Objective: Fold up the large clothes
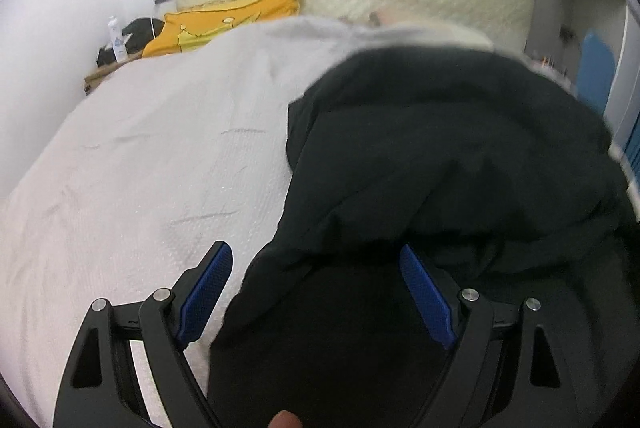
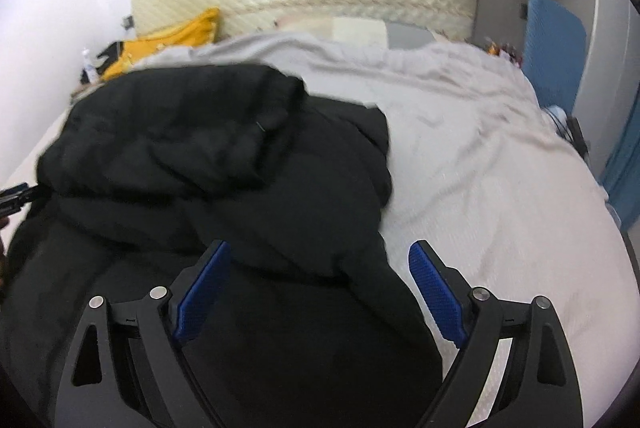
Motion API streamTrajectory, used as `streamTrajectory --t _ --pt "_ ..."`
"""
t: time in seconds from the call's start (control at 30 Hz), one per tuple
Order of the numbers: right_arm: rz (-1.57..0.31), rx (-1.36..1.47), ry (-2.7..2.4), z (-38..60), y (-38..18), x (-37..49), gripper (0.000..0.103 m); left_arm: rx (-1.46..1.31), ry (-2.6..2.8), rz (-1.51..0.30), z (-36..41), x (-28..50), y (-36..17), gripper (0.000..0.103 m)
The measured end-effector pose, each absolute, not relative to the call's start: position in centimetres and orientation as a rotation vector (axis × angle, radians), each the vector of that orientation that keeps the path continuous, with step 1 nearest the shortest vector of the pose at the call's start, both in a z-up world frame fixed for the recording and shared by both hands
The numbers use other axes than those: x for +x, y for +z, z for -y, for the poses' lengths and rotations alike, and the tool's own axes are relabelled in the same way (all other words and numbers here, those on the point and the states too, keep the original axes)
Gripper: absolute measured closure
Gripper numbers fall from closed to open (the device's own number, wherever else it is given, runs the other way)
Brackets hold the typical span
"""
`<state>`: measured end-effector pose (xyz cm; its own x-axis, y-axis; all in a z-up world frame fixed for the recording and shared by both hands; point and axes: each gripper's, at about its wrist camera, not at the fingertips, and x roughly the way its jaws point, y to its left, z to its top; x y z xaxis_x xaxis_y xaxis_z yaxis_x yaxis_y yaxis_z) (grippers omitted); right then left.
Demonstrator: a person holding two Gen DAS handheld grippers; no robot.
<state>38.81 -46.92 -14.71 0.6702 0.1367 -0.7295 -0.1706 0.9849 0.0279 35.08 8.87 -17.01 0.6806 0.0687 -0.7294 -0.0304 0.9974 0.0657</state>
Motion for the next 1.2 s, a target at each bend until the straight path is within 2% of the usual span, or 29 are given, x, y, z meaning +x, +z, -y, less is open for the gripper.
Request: streamTrajectory --t 0.23,0.37,0.57,0.77,1.0,1.2 --pt "-0.941 -0.113 0.129 47.7 -19.1 40.7 0.012 0.106 0.095 -0.861 -8.2 37.1 -19.5 0.016" --pt "-0.940 -0.027 0.115 48.8 -20.2 41.9 0.012 0.132 0.129 -0.835 -7.9 38.1 -20.1 0.016" --pt "-0.828 0.037 0.100 48.8 -18.4 42.6 0.012 0.059 0.179 -0.745 -9.9 39.2 -18.5 0.016" --pt "-0.720 0.041 0.088 49.4 -16.6 42.7 0.012 -0.032 0.186 -0.742 -11.9 39.7 -18.2 0.016" --pt "-0.752 0.051 0.034 50.2 -17.9 43.8 0.012 -0.028 0.186 -0.755 -12.2 40.0 -18.2 0.016" --pt "-0.737 0.083 0.061 49.2 -15.5 40.9 0.012 -0.040 0.160 -0.757 -11.5 38.3 -15.8 0.016"
